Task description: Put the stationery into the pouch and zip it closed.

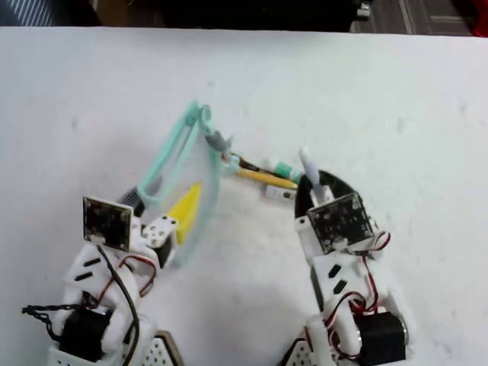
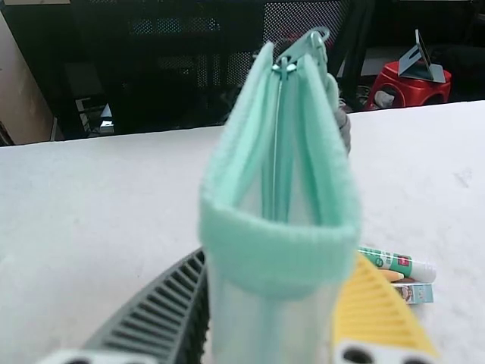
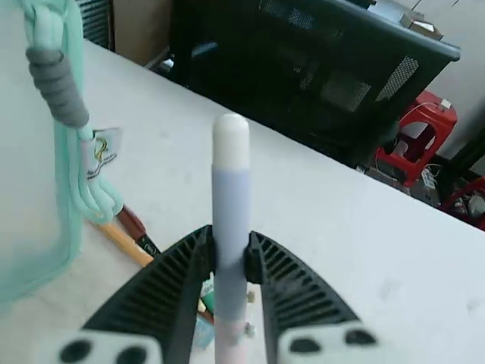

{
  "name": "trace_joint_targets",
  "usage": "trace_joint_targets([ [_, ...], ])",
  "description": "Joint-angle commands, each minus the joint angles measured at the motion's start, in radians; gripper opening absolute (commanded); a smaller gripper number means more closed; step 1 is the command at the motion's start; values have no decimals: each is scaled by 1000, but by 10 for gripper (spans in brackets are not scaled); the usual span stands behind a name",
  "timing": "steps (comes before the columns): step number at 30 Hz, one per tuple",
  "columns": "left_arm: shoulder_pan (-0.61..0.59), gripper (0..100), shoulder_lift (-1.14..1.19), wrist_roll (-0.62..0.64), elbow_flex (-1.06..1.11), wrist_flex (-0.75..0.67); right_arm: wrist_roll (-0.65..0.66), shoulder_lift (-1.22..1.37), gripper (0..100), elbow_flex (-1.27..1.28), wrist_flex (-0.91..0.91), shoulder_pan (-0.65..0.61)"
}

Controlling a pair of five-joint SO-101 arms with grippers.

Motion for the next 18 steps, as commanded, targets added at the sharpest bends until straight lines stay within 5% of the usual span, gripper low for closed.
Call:
trace_joint_targets([
  [1,4,240,2,12,-5,-25,-14,5,15,-54,-93,-4],
  [9,51,228,2,5,55,-86,-21,5,16,-55,-348,-10],
  [18,51,207,2,6,60,-103,-14,35,16,-74,-515,-217],
])
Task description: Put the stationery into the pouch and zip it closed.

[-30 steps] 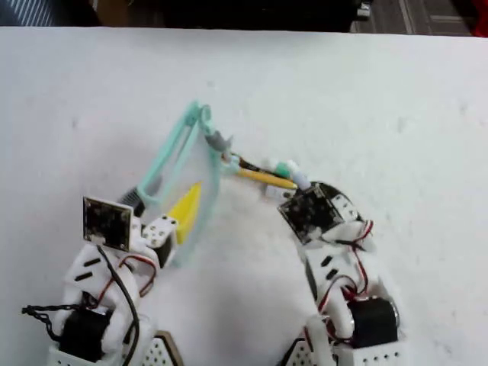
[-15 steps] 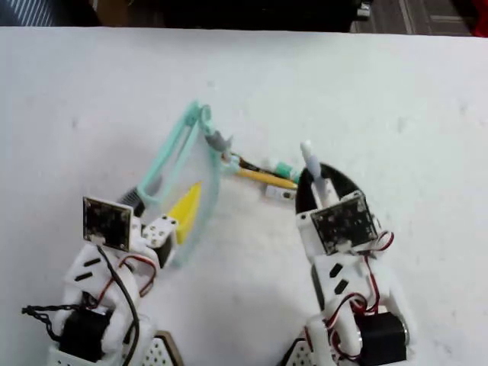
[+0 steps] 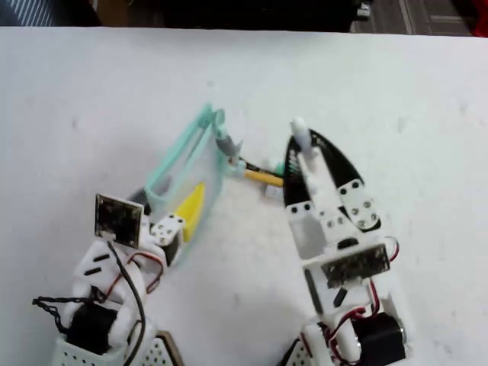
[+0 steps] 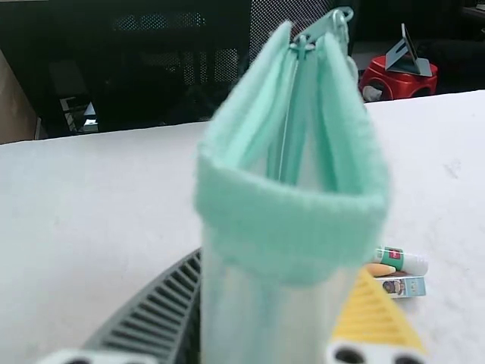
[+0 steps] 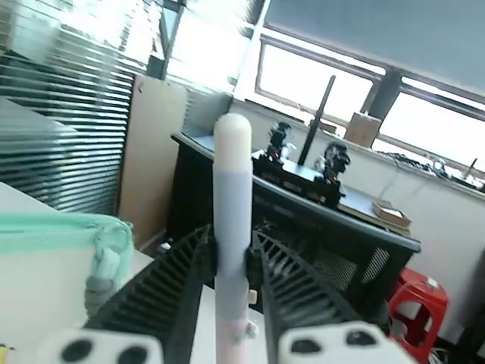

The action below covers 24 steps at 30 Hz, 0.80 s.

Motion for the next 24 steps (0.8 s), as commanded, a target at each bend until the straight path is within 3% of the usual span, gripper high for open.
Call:
trace_joint_targets([
  [1,16,207,-4,6,-11,-31,-2,61,16,-92,-47,-84],
  [9,81,207,-4,6,-11,-9,-28,466,16,-600,31,-197],
  [14,82,207,-4,5,-11,-15,-252,659,16,-891,240,-240],
  [17,82,207,-4,5,-11,-15,-351,727,16,-962,285,-268],
  [24,81,207,-4,5,-11,-15,-362,823,16,-971,263,-286],
])
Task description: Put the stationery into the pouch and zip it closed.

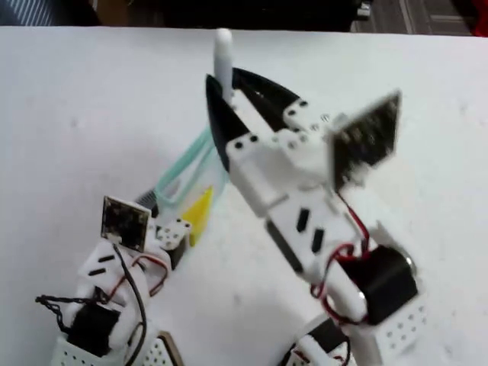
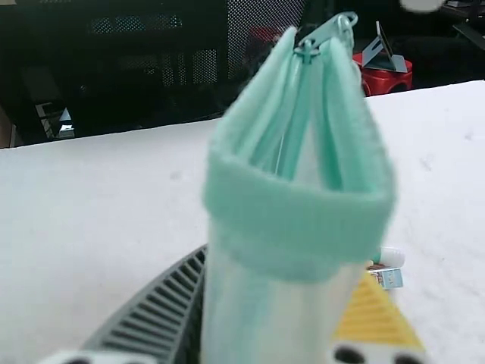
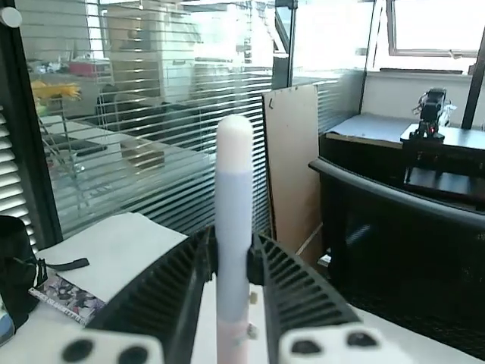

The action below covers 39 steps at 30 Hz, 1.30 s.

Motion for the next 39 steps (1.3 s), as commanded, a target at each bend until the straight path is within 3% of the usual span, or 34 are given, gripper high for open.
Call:
trace_joint_targets([
  [1,16,207,-2,5,-11,-15,-9,33,16,-46,-27,-36],
  [15,15,207,-2,5,-11,-15,-9,85,16,-48,-85,-94],
  [34,12,207,-2,5,-20,-9,-6,88,16,114,-33,-122],
  [39,18,235,-2,5,-17,-8,115,58,57,117,-30,-134],
])
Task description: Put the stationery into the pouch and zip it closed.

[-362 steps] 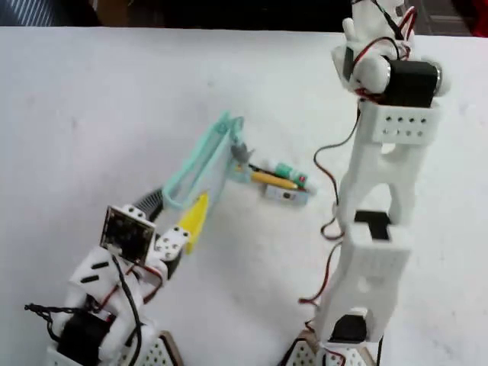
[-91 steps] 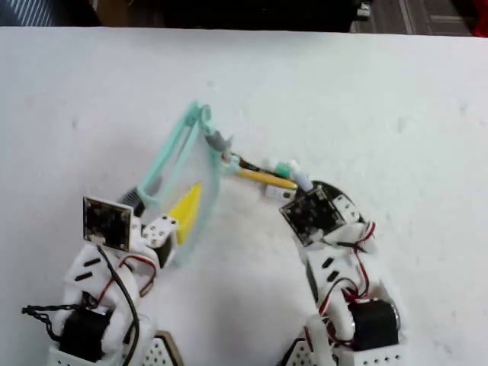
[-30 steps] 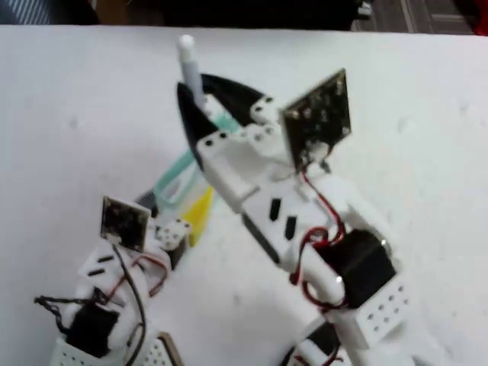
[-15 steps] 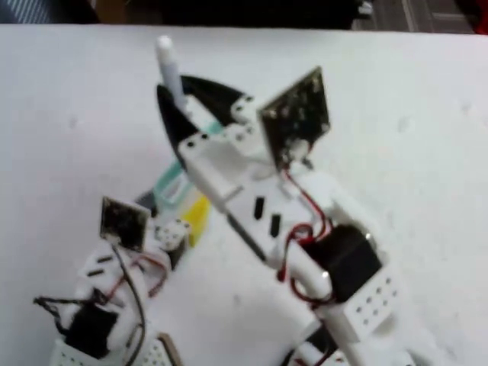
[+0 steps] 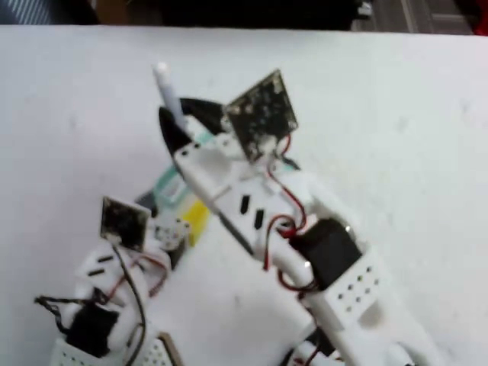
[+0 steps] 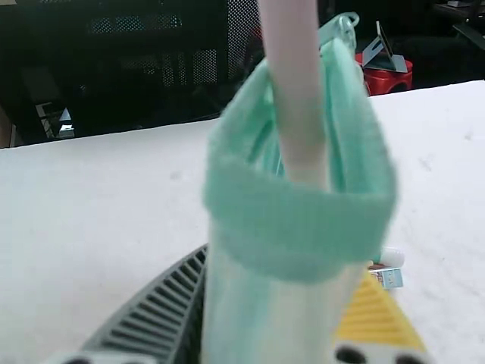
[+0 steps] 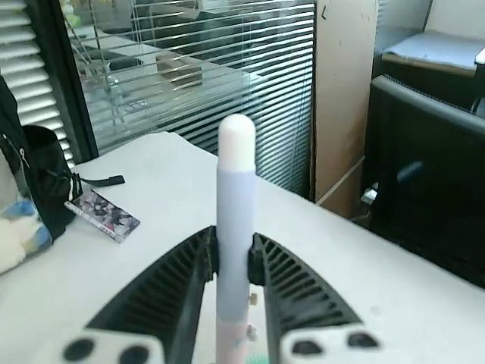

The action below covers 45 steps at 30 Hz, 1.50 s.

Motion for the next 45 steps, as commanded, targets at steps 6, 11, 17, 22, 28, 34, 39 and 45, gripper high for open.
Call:
trace_joint_targets([
  [6,13,238,-2,5,-17,-8,63,-71,156,-17,56,-70],
  [11,12,238,-2,5,-17,-8,64,-81,142,-17,56,-70],
  [17,12,238,-2,5,-17,-8,64,-82,142,-17,56,-68],
  [22,12,196,-2,5,-34,17,183,-82,141,-87,65,4],
  [28,12,102,-2,5,-40,20,221,-73,141,-114,136,251],
  [34,16,23,-2,-94,-37,12,226,-73,119,5,150,424],
  [39,-21,23,-2,-95,-43,11,227,-71,49,98,148,490],
  [45,-254,23,-2,-86,-68,-64,295,-18,45,184,110,470],
])
